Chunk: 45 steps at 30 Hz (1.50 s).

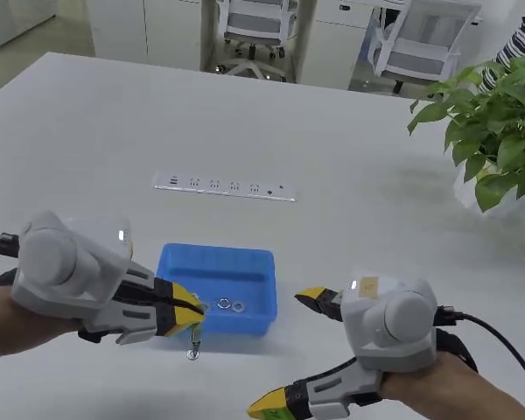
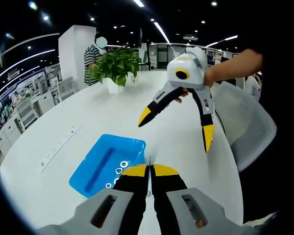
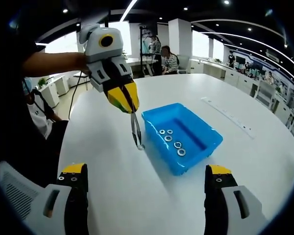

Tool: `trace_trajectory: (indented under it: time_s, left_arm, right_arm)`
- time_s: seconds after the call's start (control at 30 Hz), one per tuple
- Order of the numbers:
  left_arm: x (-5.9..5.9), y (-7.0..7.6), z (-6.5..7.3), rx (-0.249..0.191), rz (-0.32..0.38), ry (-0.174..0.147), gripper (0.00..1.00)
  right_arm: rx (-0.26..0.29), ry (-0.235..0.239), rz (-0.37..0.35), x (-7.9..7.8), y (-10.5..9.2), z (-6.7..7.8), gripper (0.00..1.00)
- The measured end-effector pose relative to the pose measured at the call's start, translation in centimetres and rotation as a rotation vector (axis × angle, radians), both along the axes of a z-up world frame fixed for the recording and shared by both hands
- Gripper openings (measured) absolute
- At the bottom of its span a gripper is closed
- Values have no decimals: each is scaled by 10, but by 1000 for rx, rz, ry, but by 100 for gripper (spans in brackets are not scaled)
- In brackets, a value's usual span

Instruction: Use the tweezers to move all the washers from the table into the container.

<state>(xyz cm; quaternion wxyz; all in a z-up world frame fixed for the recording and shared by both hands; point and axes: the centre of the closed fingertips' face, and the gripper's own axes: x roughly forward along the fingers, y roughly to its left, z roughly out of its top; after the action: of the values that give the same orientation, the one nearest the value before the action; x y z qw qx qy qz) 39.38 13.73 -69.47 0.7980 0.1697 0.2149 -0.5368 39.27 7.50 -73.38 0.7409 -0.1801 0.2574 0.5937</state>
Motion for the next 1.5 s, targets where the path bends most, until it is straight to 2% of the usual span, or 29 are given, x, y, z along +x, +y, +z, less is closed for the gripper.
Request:
trace_trajectory:
  time_s: [0.07, 0.77, 0.93, 1.07, 1.23, 1.5]
  left_arm:
    - [-1, 0, -2, -2, 1, 8, 6]
    - [1, 2, -9, -8, 4, 9, 6]
    - [1, 3, -8, -11, 3, 11, 6]
    - [-1, 3, -8, -12, -7, 13, 6]
    - [-2, 2, -8, -11, -22, 17, 6]
    - [-4, 4, -9, -6, -52, 35, 5]
  right_arm:
    - [-2, 2, 0, 0, 0, -1, 100]
    - [-12, 14, 9, -5, -2, -6, 100]
    - [1, 0, 24, -6, 2, -3, 99]
    - [27, -23, 51, -8, 7, 3, 95]
    - [45, -51, 106, -11, 14, 6, 85]
    - [50, -78, 191, -14, 27, 6, 65]
